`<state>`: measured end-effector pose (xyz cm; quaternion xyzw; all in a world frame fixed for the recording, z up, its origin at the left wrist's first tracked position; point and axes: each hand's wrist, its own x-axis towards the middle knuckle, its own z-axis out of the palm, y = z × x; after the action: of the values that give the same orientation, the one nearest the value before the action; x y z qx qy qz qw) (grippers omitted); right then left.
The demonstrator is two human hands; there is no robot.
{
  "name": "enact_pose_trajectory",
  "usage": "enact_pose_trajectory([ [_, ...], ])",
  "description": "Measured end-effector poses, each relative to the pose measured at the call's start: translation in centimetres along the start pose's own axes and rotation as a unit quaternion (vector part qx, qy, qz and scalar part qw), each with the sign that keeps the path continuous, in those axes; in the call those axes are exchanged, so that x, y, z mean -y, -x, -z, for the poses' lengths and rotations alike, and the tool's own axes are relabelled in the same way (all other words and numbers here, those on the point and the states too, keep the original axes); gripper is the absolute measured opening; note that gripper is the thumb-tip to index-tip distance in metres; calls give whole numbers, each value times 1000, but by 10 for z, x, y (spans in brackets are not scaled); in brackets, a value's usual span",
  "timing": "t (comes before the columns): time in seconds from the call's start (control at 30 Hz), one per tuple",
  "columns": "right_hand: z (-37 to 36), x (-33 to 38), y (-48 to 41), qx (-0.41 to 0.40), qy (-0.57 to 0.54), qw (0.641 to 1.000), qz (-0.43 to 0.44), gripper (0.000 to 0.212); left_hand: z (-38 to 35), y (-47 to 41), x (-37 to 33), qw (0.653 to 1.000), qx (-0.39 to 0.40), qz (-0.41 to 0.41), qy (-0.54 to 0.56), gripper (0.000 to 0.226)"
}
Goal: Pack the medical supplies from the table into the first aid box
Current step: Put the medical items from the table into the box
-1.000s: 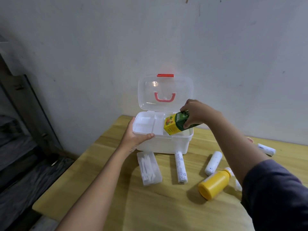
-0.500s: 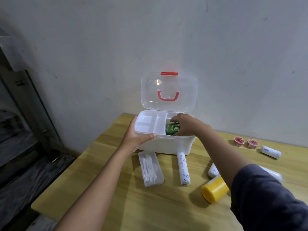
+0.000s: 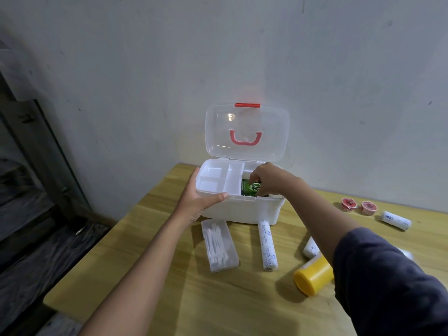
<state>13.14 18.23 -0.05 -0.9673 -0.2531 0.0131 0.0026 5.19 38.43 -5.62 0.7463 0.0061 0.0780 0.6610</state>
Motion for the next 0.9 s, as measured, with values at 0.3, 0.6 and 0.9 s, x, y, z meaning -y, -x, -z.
enact_pose_trajectory([
  [0.3, -1, -2, -2, -19, -61, 998, 8, 44, 2, 0, -1, 1000, 0, -3, -20, 127],
  [0.6, 20, 31, 63, -265, -328, 906, -32, 10, -2, 3, -11, 999, -33, -2, -34, 113],
  [0.9, -51, 124, 127, -205, -304, 925, -95, 34, -1, 11, -12, 998, -40, -3, -42, 96],
])
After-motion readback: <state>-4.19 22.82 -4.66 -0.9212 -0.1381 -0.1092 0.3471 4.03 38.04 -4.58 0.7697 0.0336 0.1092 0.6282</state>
